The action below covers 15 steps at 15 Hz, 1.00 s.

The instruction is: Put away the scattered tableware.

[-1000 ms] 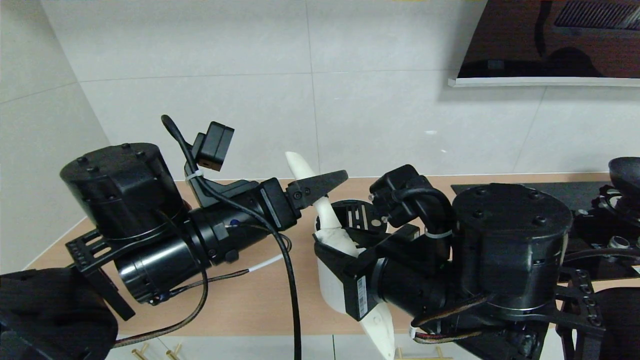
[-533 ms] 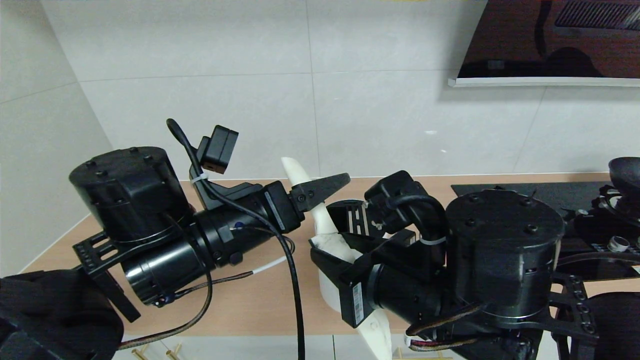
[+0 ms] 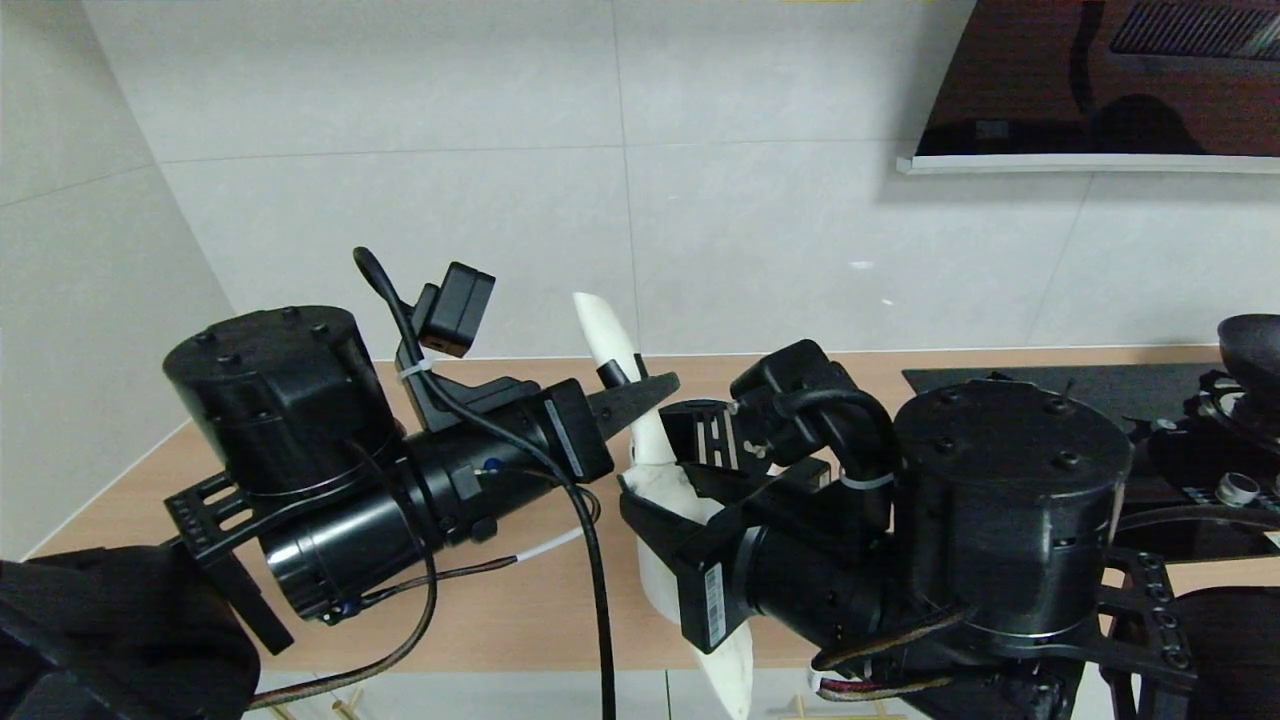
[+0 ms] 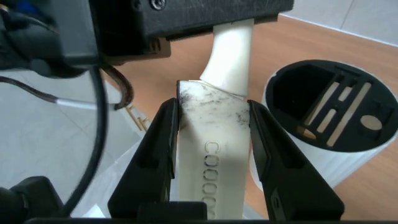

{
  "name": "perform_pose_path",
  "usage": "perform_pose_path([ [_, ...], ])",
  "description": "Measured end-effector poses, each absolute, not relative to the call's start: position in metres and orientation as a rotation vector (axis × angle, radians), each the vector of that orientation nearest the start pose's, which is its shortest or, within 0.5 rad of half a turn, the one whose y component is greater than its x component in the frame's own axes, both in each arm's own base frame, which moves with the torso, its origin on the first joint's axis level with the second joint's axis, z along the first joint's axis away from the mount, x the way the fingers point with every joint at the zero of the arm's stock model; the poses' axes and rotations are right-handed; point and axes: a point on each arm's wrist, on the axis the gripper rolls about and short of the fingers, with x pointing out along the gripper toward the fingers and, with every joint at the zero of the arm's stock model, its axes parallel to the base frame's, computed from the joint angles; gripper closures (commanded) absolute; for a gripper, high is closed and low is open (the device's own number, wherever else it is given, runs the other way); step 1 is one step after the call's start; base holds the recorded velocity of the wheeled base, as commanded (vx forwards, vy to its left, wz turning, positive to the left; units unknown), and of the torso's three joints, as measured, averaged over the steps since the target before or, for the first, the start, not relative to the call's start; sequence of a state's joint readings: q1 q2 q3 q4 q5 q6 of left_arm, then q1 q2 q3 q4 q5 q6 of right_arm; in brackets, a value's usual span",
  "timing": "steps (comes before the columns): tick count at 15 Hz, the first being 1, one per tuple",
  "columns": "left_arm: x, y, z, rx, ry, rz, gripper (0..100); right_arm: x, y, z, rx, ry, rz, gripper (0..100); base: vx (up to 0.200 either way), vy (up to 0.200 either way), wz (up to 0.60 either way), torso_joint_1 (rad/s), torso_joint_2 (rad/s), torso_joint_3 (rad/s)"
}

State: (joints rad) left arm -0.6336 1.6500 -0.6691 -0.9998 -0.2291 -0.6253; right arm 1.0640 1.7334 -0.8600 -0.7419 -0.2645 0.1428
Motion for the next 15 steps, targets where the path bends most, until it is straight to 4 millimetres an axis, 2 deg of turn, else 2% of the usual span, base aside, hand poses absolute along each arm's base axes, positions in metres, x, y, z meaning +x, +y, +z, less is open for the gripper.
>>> perform_pose_path([
  [9, 0.2244, -0.1713, 0.203, -0.603, 0.198, -0.859, 100, 0.1608, 0.2763, 0.1981, 0.056, 0.158, 0.785, 100, 0.0, 0.0, 0.0, 0.0, 0.0, 0.0],
  [10, 0.2244, -0.1712, 0.2031, -0.603, 0.196, -0.859, 100, 0.1607, 0.2763, 0.198, 0.055, 0.158, 0.785, 0, 0.0, 0.0, 0.0, 0.0, 0.0, 0.0],
  [15, 0.2228, -0.1699, 0.2061, -0.604, 0.181, -0.86, 100, 0.1607, 0.276, 0.1969, 0.055, 0.166, 0.783, 0, 0.0, 0.0, 0.0, 0.0, 0.0, 0.0],
])
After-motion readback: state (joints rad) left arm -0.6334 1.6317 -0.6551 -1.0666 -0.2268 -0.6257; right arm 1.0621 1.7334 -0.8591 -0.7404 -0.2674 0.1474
